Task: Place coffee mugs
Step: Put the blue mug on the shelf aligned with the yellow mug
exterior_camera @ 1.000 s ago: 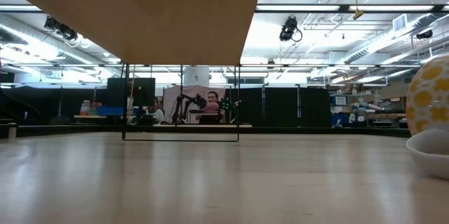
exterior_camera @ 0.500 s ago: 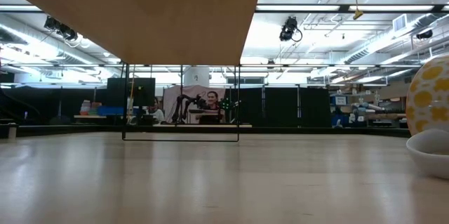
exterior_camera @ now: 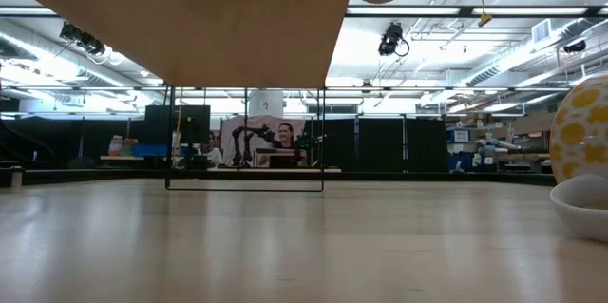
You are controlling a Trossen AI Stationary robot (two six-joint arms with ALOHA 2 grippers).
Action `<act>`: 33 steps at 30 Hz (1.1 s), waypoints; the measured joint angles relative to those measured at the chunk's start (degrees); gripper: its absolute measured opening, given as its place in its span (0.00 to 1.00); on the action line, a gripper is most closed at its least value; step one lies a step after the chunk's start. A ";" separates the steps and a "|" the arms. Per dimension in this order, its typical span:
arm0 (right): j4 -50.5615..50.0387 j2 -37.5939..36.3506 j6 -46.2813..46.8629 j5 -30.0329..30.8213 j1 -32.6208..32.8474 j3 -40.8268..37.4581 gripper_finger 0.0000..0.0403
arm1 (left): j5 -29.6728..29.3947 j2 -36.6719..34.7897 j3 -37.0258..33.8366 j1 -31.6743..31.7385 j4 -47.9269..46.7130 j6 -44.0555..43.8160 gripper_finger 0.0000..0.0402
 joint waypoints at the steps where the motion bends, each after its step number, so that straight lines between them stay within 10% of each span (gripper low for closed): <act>1: -0.03 0.00 -0.01 0.04 0.01 0.00 0.30 | 0.00 0.00 0.00 0.00 0.00 -0.02 0.20; 33: -10.16 -17.97 -3.34 20.34 -1.34 -0.11 0.30 | 0.38 -0.86 0.00 -0.58 4.95 1.18 0.20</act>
